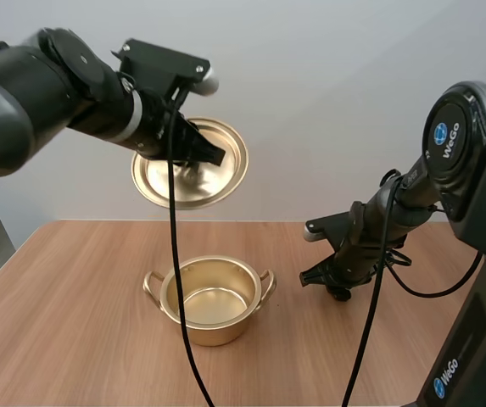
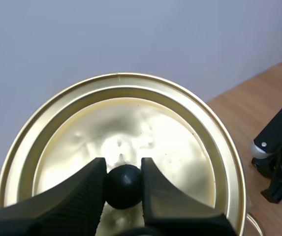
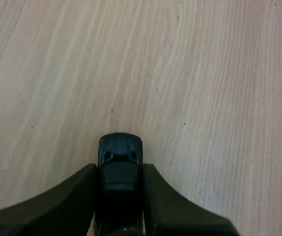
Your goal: Open the pot, put the car inside, and close it
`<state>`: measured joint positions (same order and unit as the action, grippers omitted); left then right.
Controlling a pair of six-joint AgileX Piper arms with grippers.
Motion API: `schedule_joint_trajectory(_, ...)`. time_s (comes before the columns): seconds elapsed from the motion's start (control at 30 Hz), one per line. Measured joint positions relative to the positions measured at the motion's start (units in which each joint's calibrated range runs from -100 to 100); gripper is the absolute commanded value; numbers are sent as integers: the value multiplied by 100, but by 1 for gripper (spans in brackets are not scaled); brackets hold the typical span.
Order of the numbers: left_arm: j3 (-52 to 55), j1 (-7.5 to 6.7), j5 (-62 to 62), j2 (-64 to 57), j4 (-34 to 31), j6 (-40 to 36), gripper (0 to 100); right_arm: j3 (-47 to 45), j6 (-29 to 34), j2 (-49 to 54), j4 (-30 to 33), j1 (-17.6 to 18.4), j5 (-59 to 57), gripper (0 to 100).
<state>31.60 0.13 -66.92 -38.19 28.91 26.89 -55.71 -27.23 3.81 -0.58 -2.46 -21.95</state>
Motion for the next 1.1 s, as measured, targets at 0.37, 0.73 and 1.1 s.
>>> schedule_joint_trajectory(0.37, -1072, 26, -598, -489, 463, -277, 0, 556, -651, 1514, -339, 367, -848, 0)
schedule_joint_trajectory(0.73, -1618, 26, -930, -500, 705, -494, 0, 1063, -2160, 1574, -2150, 1592, -2401, 0)
schedule_joint_trajectory(1.1, -1819, 26, -1379, -500, 825, -518, 0, 1063, -2771, 665, -2777, 2114, -3021, 11)
